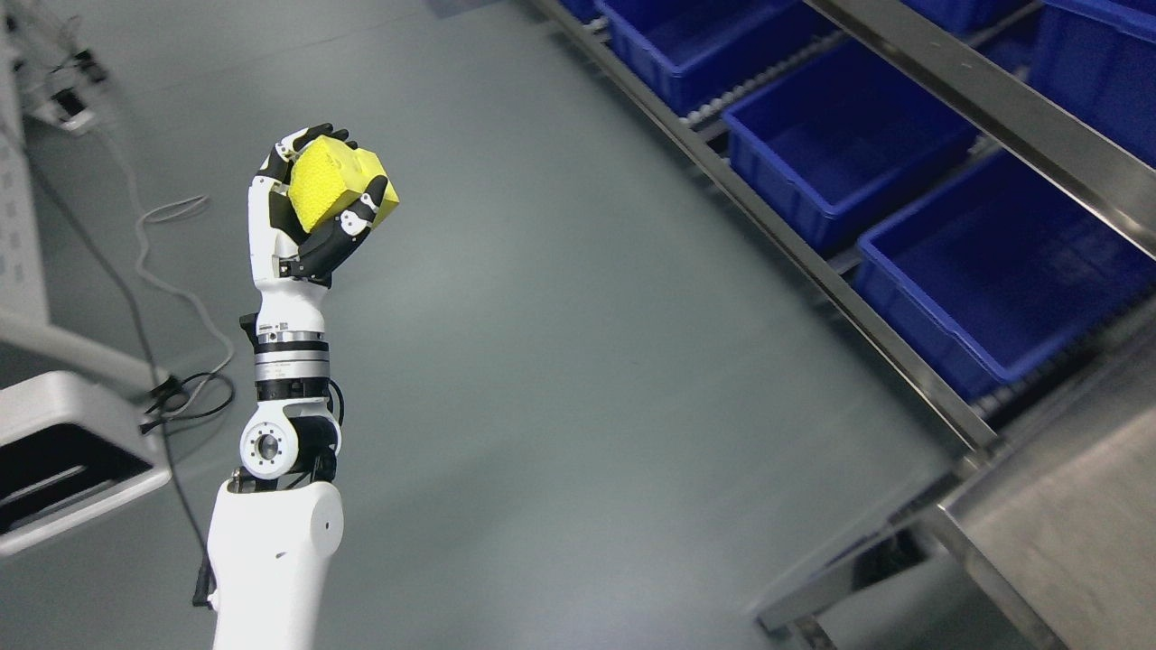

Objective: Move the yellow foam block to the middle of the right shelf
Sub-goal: 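Hold the cube raised in the left hand while turning toward the bin shelves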

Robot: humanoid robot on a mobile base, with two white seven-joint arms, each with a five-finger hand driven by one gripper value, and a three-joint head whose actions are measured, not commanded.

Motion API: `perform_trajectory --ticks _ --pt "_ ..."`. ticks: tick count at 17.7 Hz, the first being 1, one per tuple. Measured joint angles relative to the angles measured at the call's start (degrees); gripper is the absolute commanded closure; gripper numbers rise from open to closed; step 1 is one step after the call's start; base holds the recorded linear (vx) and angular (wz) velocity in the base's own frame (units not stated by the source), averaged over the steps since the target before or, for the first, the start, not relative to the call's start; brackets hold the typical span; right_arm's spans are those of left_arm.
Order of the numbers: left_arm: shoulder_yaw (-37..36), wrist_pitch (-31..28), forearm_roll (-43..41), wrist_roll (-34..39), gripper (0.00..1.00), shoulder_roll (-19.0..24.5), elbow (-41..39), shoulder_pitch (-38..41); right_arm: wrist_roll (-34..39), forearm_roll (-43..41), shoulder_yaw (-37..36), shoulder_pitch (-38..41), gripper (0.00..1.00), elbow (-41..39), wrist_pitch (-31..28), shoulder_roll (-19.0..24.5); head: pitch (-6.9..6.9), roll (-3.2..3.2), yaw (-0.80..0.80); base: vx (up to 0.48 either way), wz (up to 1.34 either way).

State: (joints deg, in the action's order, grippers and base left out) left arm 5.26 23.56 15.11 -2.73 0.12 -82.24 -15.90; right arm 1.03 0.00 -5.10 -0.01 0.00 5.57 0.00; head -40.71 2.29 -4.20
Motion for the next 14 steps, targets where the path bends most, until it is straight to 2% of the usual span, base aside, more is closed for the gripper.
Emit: perform_trajectory --ticks 6,14 --pt "-0.67 0.57 -0.13 -0.04 0.72 -0.06 -0.05 1.01 0.0 0.0 0.0 -0.01 0.0 0.0 0.0 0.0 0.0 0.0 0.0 0.076 0.84" --pt "-1.14 1.13 -0.17 -0.11 0.72 -0.09 -0.09 2.36 0.0 0.0 0.0 0.02 0.0 0.0 0.0 0.0 0.0 0.0 0.0 0.112 0.34"
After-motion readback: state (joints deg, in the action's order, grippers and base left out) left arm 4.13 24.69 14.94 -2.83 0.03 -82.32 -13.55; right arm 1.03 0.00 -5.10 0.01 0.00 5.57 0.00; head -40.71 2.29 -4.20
